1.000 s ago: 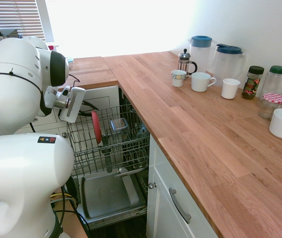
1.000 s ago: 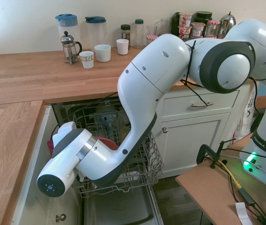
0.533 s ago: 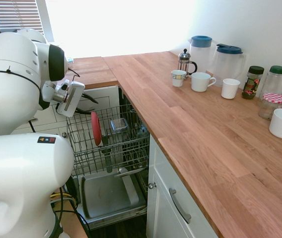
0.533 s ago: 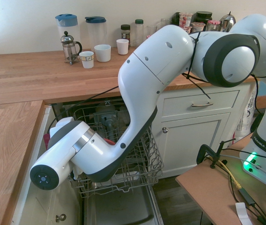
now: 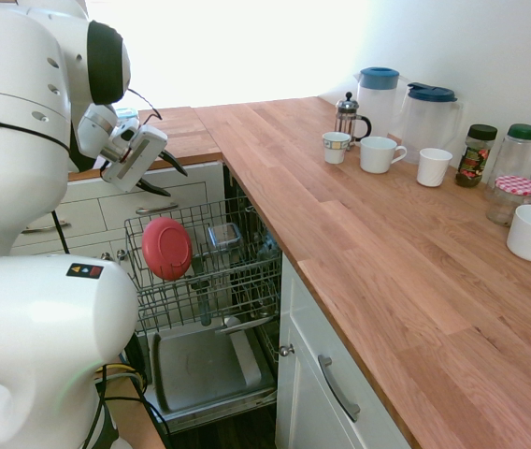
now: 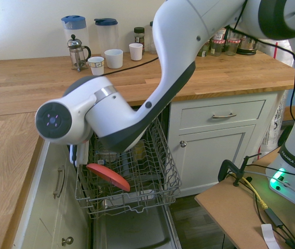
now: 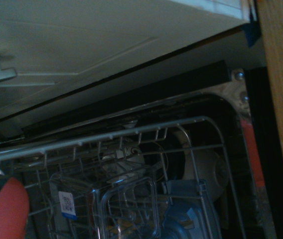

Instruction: Put the plate in the dishwasher

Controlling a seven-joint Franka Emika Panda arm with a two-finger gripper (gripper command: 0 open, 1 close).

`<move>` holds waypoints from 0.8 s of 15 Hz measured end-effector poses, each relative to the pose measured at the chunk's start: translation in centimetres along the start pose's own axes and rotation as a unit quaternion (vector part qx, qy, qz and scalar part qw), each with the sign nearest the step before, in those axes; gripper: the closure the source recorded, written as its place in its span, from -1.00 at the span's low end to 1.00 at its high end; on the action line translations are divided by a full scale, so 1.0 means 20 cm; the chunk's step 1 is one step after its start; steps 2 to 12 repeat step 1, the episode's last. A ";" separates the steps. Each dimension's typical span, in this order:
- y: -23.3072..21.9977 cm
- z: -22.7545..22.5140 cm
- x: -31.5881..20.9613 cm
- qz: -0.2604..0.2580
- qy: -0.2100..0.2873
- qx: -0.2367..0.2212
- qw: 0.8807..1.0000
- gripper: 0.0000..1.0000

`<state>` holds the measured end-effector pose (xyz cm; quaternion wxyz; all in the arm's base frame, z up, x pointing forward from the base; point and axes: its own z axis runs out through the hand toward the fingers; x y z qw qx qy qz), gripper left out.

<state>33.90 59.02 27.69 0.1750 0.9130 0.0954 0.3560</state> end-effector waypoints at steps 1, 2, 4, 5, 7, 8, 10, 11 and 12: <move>0.08 -0.02 0.05 0.013 -0.007 0.009 1.000 -1.00; 0.08 -0.02 0.05 0.013 -0.007 0.009 1.000 -1.00; 0.08 -0.02 0.05 0.013 -0.007 0.009 1.000 -1.00; 0.08 -0.02 0.05 0.013 -0.007 0.009 1.000 -1.00; 0.08 -0.02 0.05 0.013 -0.007 0.009 1.000 -1.00; 0.08 -0.02 0.05 0.013 -0.007 0.009 1.000 -1.00; 0.08 -0.02 0.05 0.013 -0.007 0.009 1.000 -1.00; 0.08 -0.02 0.05 0.013 -0.007 0.009 1.000 -1.00; 0.08 -0.02 0.05 0.013 -0.007 0.009 1.000 -1.00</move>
